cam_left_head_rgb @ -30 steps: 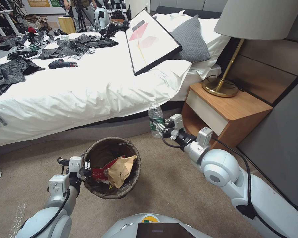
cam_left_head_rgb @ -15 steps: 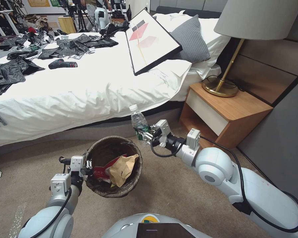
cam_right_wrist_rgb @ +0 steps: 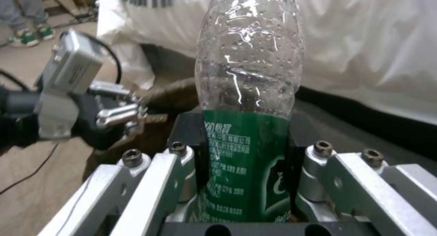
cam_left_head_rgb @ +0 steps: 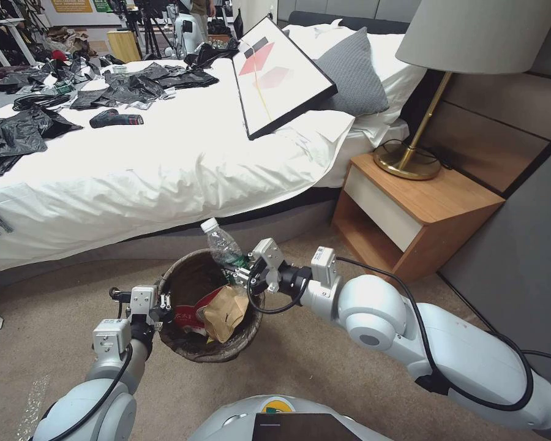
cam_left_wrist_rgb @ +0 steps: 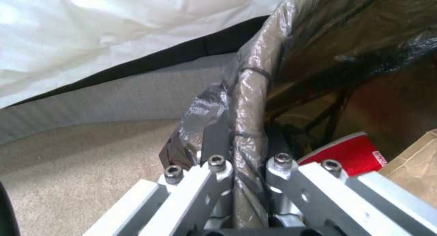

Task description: Pick up the trash bin, then pick up the garbage from the floor and place it into the trash bin.

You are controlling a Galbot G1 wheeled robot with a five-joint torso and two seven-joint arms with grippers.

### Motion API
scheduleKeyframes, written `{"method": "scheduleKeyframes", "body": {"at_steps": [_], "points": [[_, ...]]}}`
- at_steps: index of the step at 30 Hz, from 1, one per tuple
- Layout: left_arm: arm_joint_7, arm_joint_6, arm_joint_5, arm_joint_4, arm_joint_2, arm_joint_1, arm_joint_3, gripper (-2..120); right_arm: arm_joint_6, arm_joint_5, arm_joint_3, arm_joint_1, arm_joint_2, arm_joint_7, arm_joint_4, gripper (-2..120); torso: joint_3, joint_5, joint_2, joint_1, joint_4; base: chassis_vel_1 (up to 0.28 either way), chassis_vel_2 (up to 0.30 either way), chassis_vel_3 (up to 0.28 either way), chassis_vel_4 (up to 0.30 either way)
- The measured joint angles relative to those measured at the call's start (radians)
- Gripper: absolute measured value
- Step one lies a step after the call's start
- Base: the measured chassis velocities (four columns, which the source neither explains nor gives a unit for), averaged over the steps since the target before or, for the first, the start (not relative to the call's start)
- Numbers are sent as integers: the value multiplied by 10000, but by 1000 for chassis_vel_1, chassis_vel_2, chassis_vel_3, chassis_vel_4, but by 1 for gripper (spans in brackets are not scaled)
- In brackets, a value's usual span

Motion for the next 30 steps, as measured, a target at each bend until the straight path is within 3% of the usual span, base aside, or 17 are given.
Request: {"method": "scheduleKeyframes", "body": {"at_steps": [10, 13, 15, 30], "points": [[-16, 42, -149, 0, 22, -180, -21, 2, -377, 84, -900, 385, 322, 405, -232, 27, 0, 2, 0, 0, -1, 0, 0, 0, 0], [-23, 73, -199, 0, 36, -240, -31, 2, -559, 300, -1109, 533, 490, 659, -295, 42, 0, 1, 0, 0, 0, 0, 0, 0, 0], [-25, 80, -207, 1, 36, -258, -31, 2, -607, 399, -1187, 567, 541, 806, -303, 44, 0, 1, 0, 0, 0, 0, 0, 0, 0], [-39, 139, -282, 0, -8, -394, -13, 2, -640, 913, -1535, 952, 895, 1710, -311, 97, 0, 1, 0, 0, 0, 0, 0, 0, 0]]}}
